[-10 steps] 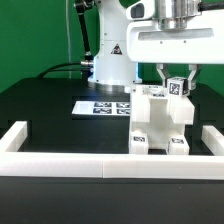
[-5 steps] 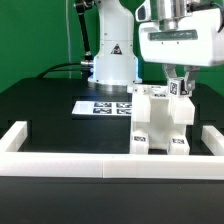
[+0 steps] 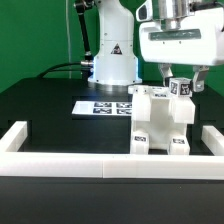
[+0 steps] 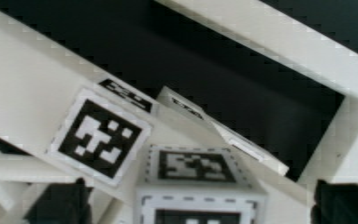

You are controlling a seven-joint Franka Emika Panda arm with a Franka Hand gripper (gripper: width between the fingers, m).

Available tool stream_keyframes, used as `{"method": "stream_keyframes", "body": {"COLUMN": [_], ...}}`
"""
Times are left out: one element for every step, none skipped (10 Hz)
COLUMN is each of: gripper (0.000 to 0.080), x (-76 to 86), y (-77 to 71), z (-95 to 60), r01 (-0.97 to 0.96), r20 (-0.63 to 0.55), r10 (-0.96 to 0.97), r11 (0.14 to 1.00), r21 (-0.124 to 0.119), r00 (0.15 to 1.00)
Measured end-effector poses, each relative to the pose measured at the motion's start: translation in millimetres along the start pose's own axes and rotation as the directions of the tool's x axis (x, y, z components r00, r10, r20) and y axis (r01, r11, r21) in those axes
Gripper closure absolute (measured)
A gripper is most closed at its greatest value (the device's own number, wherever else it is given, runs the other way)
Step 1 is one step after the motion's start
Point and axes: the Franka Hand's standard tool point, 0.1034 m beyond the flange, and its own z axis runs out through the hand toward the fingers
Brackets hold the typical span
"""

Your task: Assemble chair

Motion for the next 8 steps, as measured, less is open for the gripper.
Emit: {"method": "stream_keyframes", "body": {"gripper": [0.0157,0.0157,0.0151,0.0151,0.0151,0.0151,0.0151,0.0151], "x": [0.9,1.0,1.2,1.3,1.4,1.3,-0.1,-2.2], "y": [-0.4,-0.3,-0.2,-0.2,-0.2,-0.2,-0.9,-2.0], "z": [-0.4,-0.3,-0.4,-0.4,-0.4,-0.2,1.2,1.6], "r01": [0.124,0.179,0.244,0.341,0.402,0.484,0.612,0.697], "r20": [-0.002,-0.003,-0.003,-0.003,-0.004,-0.005,-0.022,-0.024], "r10": [-0.124,-0.179,-0.244,-0.341,-0.402,-0.484,-0.613,-0.699], "r11": [0.992,0.984,0.970,0.940,0.916,0.875,0.790,0.715], "r21": [0.003,0.003,0.002,0.002,0.002,-0.002,-0.037,-0.057], "r00": [0.992,0.984,0.970,0.940,0.916,0.875,0.790,0.715]}}
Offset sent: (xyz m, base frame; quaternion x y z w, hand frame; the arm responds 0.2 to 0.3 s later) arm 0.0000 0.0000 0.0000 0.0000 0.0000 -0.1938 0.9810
